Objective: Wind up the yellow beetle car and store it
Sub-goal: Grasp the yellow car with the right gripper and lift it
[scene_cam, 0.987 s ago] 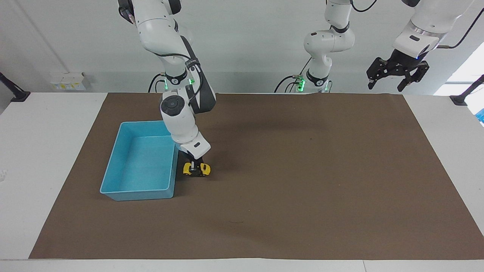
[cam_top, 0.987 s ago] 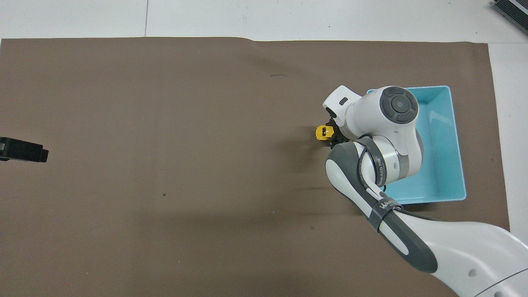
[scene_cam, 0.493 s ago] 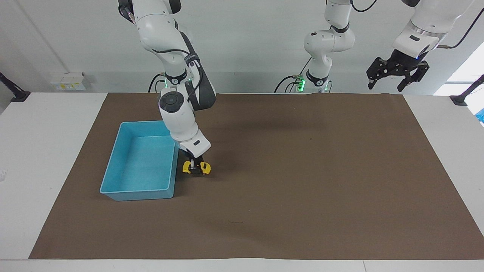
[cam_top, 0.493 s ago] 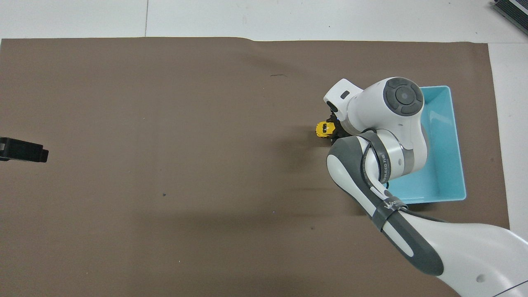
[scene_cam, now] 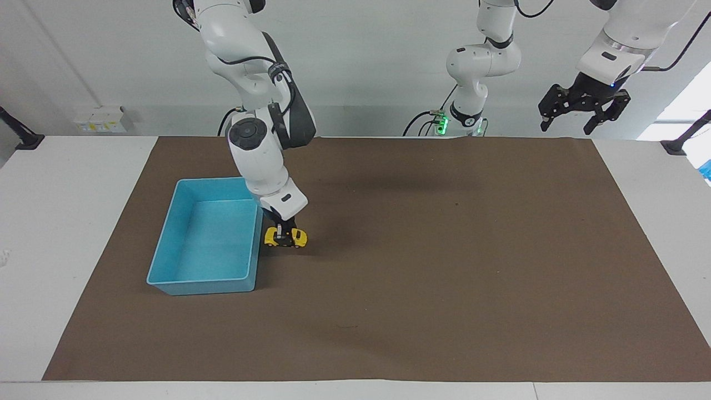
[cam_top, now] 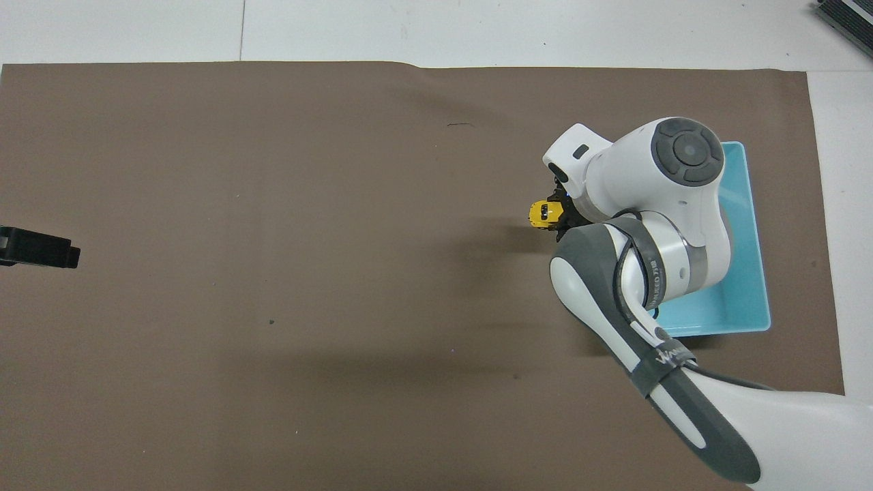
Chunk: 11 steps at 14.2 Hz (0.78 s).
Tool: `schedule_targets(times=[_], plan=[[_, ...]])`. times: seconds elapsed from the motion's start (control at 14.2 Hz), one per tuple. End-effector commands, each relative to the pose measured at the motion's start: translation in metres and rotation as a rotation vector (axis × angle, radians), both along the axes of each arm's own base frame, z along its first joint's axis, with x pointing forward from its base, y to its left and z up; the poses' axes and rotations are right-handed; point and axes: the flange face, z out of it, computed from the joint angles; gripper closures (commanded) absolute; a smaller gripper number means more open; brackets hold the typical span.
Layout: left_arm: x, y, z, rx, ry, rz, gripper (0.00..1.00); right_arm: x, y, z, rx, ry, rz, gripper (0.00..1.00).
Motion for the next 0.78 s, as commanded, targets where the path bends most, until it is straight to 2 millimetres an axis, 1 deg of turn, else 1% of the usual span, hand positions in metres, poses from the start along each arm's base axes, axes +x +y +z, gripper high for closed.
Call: schedule_targets(times=[0.0,0.21,0.42,0.56,0.63,0.7], plan=[[-0.003,0.002,0.001,0.011,-0.011,0.006,0.00,-0.004,-0.005,0.018,0.001,0.012,-0.028,0.93],[-0.003,0.002,0.000,0.011,-0.010,0.006,0.00,-0.005,-0.013,0.028,-0.004,0.020,-0.028,0.93],[-0.003,0.002,0.001,0.011,-0.011,0.006,0.00,-0.003,-0.022,0.029,-0.009,0.022,-0.008,0.93],[-0.003,0.002,0.001,0.012,-0.012,0.006,0.00,-0.002,-0.040,0.031,-0.014,0.035,0.005,0.93],[-0.003,0.002,0.001,0.012,-0.012,0.006,0.00,-0.003,-0.044,0.035,-0.016,0.034,0.011,0.93],[-0.003,0.002,0.001,0.011,-0.011,0.006,0.00,-0.003,-0.051,0.035,-0.019,0.043,0.014,0.93]])
